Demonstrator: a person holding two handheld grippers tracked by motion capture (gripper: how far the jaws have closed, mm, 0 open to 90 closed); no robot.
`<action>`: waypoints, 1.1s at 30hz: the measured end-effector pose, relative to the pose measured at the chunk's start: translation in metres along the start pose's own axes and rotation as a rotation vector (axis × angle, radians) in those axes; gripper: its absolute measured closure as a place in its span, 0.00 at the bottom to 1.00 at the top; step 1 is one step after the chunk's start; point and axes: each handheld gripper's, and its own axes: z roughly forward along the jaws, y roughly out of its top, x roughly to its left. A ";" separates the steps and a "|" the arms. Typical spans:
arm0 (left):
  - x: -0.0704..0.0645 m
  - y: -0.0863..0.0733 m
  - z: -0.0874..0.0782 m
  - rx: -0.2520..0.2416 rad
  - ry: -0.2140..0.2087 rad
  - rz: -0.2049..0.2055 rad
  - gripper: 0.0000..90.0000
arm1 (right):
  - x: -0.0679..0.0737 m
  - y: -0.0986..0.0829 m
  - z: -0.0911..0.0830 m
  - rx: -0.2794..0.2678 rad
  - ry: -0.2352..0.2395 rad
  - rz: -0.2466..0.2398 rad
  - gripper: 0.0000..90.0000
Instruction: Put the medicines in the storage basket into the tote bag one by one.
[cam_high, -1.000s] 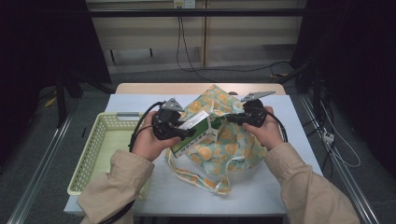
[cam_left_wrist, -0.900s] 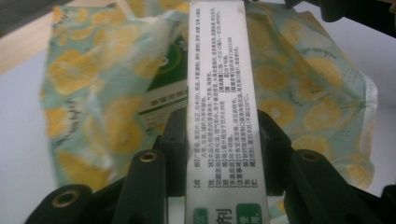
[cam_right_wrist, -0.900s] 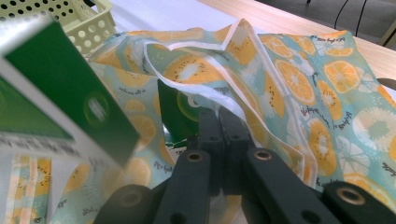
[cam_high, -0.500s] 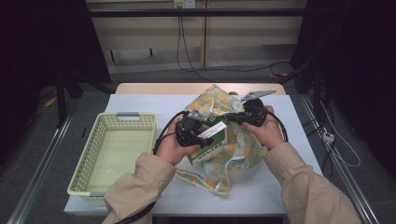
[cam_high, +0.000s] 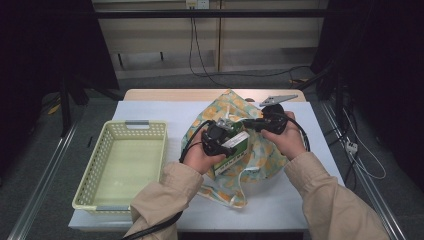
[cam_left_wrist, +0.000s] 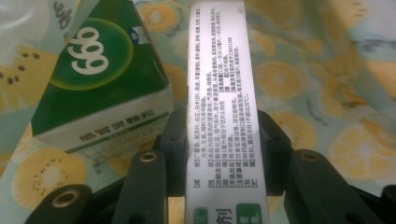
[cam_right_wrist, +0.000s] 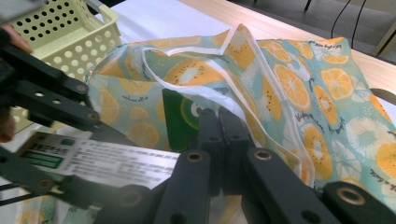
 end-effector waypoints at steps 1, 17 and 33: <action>0.001 0.001 0.002 -0.002 0.002 0.002 0.70 | 0.000 0.000 -0.001 0.001 0.000 -0.002 1.00; 0.001 0.004 0.021 -0.057 0.059 -0.028 0.68 | 0.001 0.001 0.001 0.009 0.006 -0.005 1.00; -0.001 -0.027 -0.023 0.000 0.013 -0.031 0.36 | 0.001 -0.003 0.003 0.017 0.009 -0.001 1.00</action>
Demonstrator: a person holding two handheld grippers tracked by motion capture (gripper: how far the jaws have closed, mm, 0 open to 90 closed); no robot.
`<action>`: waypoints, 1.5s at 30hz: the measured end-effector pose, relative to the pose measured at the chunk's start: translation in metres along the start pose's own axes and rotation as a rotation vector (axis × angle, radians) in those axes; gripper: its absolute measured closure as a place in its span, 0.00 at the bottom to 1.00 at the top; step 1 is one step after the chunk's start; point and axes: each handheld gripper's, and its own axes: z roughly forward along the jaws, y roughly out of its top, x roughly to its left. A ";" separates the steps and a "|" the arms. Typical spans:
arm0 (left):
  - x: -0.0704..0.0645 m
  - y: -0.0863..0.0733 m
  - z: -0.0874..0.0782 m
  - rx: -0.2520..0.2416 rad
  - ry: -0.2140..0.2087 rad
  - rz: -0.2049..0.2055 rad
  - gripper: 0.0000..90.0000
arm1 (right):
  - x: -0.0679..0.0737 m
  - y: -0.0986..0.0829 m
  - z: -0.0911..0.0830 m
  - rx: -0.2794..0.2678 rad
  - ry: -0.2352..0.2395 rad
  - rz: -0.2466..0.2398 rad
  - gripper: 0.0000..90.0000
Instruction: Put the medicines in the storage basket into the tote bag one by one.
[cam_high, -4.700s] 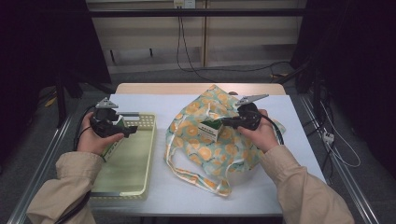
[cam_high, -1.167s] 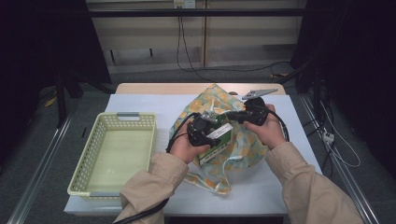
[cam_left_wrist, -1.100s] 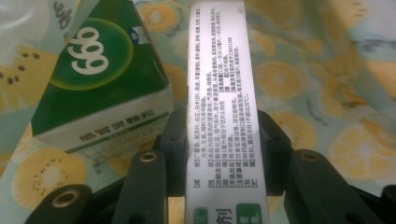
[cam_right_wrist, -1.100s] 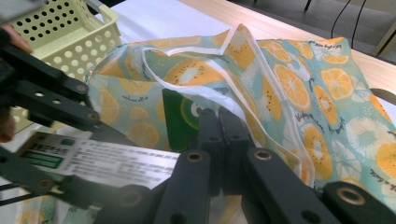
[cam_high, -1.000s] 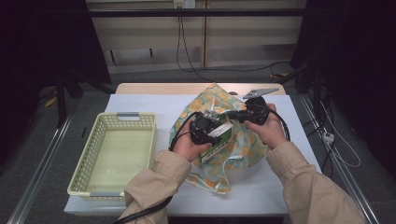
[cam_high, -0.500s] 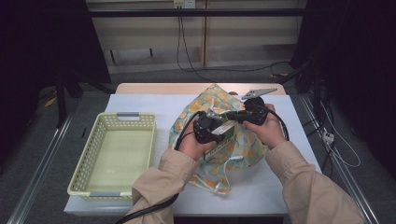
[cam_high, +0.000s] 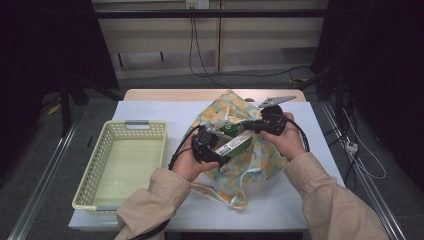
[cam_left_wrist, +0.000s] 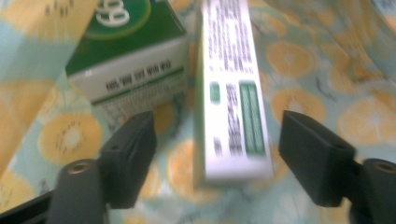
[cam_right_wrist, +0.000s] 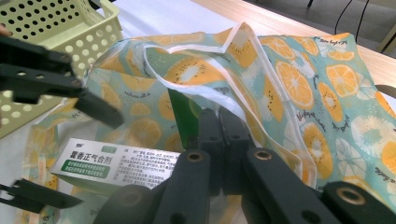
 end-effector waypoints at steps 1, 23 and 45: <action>0.000 -0.002 -0.002 0.001 -0.003 0.002 0.39 | 0.000 0.000 0.000 0.002 -0.001 -0.001 1.00; 0.003 0.023 0.039 -0.108 0.023 -0.073 0.70 | 0.006 0.006 -0.001 -0.009 0.007 -0.014 1.00; -0.014 -0.008 0.010 -0.104 -0.002 -0.044 0.18 | 0.002 -0.003 0.003 0.002 0.008 0.002 1.00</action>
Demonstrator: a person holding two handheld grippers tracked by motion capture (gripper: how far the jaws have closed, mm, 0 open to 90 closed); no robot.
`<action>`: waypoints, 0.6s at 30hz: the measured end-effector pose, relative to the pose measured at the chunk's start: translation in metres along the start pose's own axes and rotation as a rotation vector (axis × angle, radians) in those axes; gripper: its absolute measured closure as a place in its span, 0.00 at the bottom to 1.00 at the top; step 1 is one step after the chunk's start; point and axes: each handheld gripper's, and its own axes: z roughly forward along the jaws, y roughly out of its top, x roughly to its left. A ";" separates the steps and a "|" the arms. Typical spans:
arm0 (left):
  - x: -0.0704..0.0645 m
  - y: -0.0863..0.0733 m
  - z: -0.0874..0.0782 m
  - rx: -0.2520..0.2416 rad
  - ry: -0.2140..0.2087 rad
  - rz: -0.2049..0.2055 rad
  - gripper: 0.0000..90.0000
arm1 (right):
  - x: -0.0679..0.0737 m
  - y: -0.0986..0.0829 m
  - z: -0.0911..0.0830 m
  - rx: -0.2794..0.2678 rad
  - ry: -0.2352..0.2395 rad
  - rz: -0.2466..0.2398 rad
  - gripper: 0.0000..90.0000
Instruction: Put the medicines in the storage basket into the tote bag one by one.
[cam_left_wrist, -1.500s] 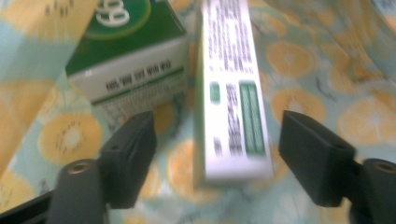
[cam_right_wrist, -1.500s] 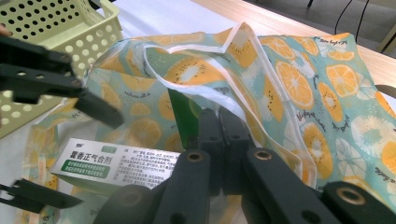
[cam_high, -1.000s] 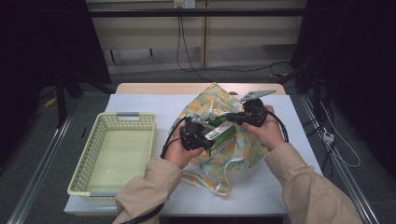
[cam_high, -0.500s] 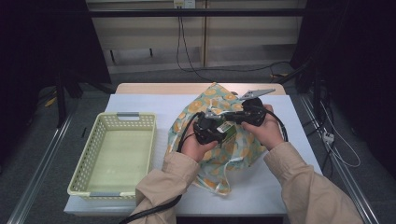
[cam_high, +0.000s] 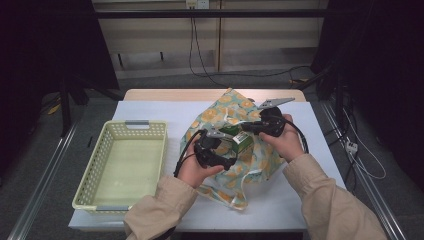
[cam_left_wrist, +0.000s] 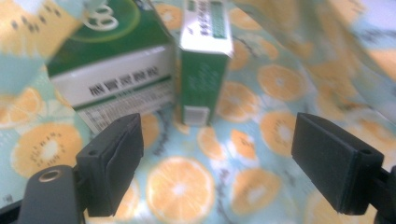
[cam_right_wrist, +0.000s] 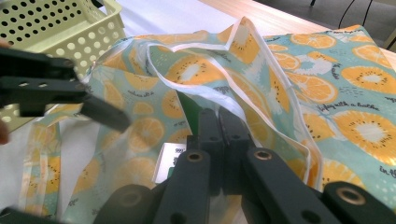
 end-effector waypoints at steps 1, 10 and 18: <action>-0.002 -0.003 -0.001 0.002 -0.003 0.007 0.18 | 0.000 0.000 0.000 0.003 -0.002 0.001 1.00; -0.008 -0.033 -0.002 0.010 -0.032 -0.026 0.15 | -0.002 -0.004 0.002 0.007 -0.004 0.007 1.00; -0.014 -0.047 -0.003 0.007 -0.043 -0.002 0.16 | -0.004 -0.007 0.004 0.019 -0.008 0.009 1.00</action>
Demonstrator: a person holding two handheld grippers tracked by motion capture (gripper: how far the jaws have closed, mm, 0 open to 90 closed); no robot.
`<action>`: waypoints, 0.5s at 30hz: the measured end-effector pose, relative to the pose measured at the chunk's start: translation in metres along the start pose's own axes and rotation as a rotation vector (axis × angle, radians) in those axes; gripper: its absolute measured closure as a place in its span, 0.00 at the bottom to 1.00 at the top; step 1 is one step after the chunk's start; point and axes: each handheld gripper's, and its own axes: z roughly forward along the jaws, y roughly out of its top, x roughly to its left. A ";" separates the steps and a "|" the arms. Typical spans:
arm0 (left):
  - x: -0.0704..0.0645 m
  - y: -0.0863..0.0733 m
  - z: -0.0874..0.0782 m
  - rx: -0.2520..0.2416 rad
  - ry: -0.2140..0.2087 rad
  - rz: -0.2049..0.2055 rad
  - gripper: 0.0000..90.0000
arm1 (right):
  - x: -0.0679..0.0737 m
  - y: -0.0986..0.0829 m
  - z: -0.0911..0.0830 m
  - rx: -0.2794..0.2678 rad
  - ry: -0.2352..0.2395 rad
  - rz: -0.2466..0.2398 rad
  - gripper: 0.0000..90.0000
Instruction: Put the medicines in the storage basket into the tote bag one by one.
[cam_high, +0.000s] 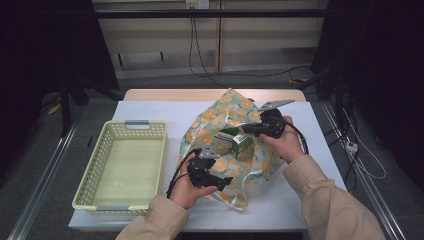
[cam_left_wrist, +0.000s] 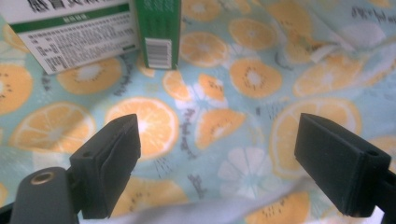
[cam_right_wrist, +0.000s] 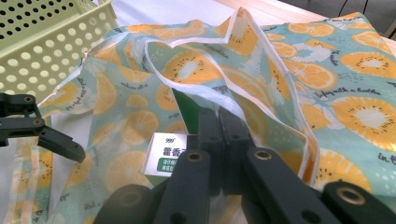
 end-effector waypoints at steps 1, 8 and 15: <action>-0.001 -0.002 0.000 0.005 0.020 0.002 0.17 | 0.000 0.000 0.000 -0.002 -0.002 0.001 1.00; -0.001 -0.012 0.004 0.022 0.024 0.000 0.19 | 0.000 0.001 0.001 -0.004 -0.001 -0.003 1.00; 0.001 -0.018 0.009 0.049 0.013 0.027 0.19 | -0.001 0.000 -0.001 -0.006 -0.003 0.005 1.00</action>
